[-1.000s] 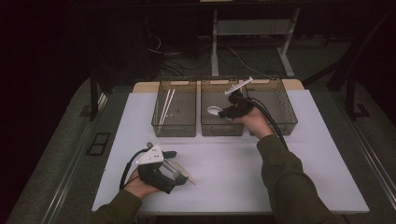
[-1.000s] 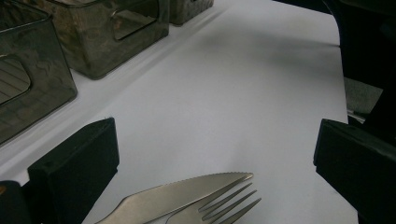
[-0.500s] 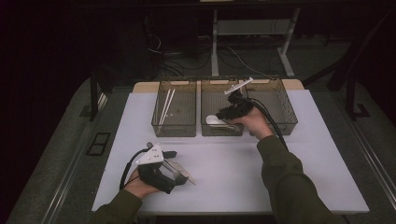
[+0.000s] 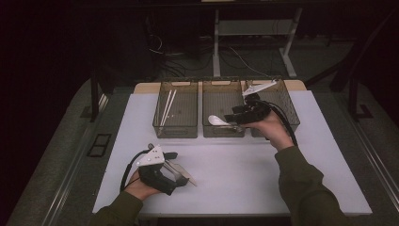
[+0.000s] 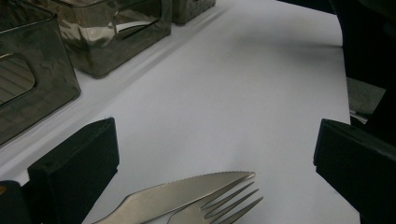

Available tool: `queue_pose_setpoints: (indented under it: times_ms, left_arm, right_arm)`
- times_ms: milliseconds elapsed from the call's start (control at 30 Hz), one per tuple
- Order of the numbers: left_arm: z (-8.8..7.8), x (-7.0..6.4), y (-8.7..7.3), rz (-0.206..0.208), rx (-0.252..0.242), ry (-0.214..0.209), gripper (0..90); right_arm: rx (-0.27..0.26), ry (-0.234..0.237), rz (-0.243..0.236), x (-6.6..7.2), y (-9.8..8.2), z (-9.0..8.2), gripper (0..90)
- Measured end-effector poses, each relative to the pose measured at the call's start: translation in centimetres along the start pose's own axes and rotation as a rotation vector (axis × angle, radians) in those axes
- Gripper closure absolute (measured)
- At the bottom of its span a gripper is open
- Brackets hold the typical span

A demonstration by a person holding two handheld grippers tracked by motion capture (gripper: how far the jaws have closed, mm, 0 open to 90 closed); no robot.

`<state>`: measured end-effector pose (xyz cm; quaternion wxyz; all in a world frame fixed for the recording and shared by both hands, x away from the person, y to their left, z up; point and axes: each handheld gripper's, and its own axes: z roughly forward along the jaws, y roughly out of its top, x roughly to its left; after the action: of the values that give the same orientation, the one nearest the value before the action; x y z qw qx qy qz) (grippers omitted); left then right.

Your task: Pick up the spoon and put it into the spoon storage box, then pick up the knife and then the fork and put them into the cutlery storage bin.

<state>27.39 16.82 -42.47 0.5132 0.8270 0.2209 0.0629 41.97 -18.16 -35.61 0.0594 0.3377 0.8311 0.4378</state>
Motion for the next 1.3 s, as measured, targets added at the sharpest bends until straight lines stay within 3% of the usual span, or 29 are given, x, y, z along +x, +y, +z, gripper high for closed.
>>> queue_pose_setpoints:
  times_ms: [400,733,833,967,1067,1300]
  left_arm:
    - [-0.3,0.2,0.0,-0.006,0.005,0.015,0.0]
    - [-0.5,0.0,0.1,-0.003,0.012,0.029,0.0]
    - [-0.7,0.0,0.1,0.001,0.018,0.035,1.1]
    - [-0.9,0.2,0.1,-0.007,0.023,0.042,3.4]
    - [-1.2,0.2,0.1,-0.001,0.029,0.056,10.2]
    - [-2.4,0.6,0.0,-0.009,0.048,0.076,40.5]
  right_arm:
    - [-0.052,-0.004,-0.008,1.3,-3.5,-3.8,33.8]
    - [-0.080,-0.074,0.000,2.1,-8.3,-5.9,28.2]
    - [-0.082,-0.115,0.030,2.0,-10.8,-6.9,28.0]
    - [-0.095,-0.127,0.055,2.0,-12.3,-7.7,27.6]
    - [-0.106,-0.133,0.074,2.2,-13.8,-8.6,27.2]
    - [-0.107,-0.139,0.062,3.0,-17.0,-10.0,27.0]
